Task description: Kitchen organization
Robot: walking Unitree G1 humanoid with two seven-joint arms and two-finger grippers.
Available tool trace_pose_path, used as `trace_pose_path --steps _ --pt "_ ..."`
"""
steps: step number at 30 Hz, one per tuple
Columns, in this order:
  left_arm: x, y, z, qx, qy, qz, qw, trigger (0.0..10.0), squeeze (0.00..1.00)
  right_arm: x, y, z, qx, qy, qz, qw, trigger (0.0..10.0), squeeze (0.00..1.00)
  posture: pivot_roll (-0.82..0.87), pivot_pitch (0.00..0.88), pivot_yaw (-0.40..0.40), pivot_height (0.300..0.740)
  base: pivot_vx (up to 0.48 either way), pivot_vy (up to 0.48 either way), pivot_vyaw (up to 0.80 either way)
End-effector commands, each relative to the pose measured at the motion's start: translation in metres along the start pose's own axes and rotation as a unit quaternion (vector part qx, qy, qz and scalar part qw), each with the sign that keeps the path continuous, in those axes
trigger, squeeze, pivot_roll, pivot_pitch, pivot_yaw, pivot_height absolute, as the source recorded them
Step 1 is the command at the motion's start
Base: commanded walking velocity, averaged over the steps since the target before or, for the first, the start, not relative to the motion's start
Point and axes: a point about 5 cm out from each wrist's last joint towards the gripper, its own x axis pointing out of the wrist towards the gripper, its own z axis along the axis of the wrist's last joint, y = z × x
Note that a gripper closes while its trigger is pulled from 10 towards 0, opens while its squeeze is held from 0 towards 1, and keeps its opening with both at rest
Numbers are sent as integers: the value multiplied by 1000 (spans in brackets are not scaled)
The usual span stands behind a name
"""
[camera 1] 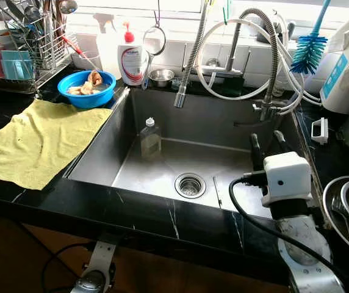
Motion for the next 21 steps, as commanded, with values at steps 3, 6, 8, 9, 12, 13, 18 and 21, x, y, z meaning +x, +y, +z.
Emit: trace_pose_path --steps 3,6,8,9,12,13,18,21 --pt "0 3 -3 -5 10 6 1000 10000 0 1 6 2 14 -7 13 1000 10000 0 -103 0 -7 740 0 296 0" --pt "0 2 -4 -5 12 6 1000 10000 0 0 10 3 19 -13 20 1000 10000 0 -104 0 -8 740 0 318 0" --pt "0 2 -4 -5 12 5 1000 10000 0 0 11 4 20 -16 25 999 10000 0 -104 0 -8 740 -120 330 0" --pt "0 2 -4 -5 12 5 1000 10000 0 0 11 4 20 -16 25 999 10000 0 -104 0 -8 740 -240 330 0" --pt "0 2 -4 -5 12 5 1000 10000 0 0 12 4 22 -17 27 999 10000 0 -103 0 -10 740 -251 330 0" --pt "0 1 -4 -5 12 4 1000 10000 0 1 12 4 23 -18 30 999 10000 0 -102 0 -11 740 -289 330 0" --pt "0 2 -4 -5 9 5 1000 10000 0 1 14 5 24 -19 33 999 10000 0 -102 0 -11 740 -334 331 0" --pt "0 1 -3 -1 8 3 1000 10000 0 1 14 5 24 -19 33 999 10000 0 -102 0 -11 740 -217 180 0"
